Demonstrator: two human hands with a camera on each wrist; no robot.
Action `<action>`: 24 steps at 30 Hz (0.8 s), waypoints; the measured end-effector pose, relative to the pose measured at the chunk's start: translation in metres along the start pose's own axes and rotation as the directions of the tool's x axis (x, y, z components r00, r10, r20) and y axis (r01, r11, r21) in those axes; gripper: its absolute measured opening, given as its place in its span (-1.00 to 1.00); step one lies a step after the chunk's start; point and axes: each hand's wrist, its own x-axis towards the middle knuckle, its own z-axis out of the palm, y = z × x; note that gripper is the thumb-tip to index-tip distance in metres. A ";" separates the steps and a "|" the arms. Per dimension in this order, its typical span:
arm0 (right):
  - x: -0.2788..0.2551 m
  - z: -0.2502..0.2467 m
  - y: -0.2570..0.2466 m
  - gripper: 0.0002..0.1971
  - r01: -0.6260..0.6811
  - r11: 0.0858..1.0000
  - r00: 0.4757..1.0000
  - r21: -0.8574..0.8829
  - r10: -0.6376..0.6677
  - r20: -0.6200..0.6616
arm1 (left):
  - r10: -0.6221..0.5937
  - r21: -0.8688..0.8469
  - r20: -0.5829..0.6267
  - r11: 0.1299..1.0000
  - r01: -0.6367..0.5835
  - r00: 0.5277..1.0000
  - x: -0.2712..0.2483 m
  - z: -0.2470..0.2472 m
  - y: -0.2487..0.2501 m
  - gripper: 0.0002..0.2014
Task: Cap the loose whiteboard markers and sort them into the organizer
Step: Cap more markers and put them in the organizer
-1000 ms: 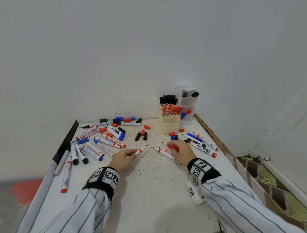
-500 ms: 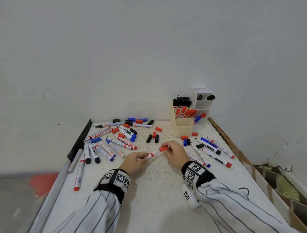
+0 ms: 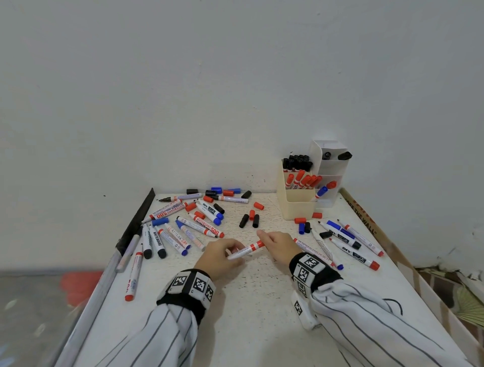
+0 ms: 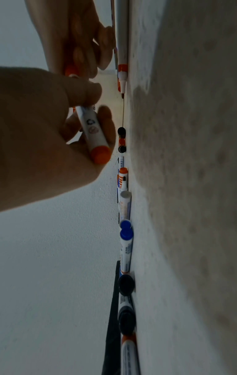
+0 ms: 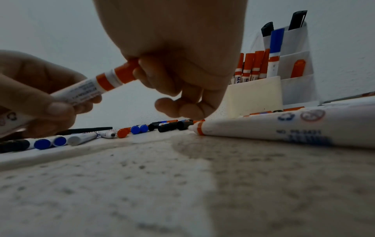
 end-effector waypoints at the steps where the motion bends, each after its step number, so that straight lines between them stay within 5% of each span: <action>1: 0.001 0.001 0.000 -0.53 -0.011 1.000 1.000 0.014 0.011 -0.003 | 0.003 0.016 0.004 1.000 -0.003 1.000 0.001 -0.001 -0.001 -0.75; 11: 0.002 0.006 -0.004 -0.55 0.051 0.998 0.997 0.033 -0.049 -0.055 | 0.023 -0.126 0.087 0.992 -0.012 0.996 -0.001 0.001 0.003 -0.76; 24: -0.002 0.009 -0.004 -0.63 0.283 0.959 0.957 0.018 -0.281 -0.072 | -0.127 -0.584 0.350 0.745 0.322 0.928 -0.005 -0.002 0.006 -0.67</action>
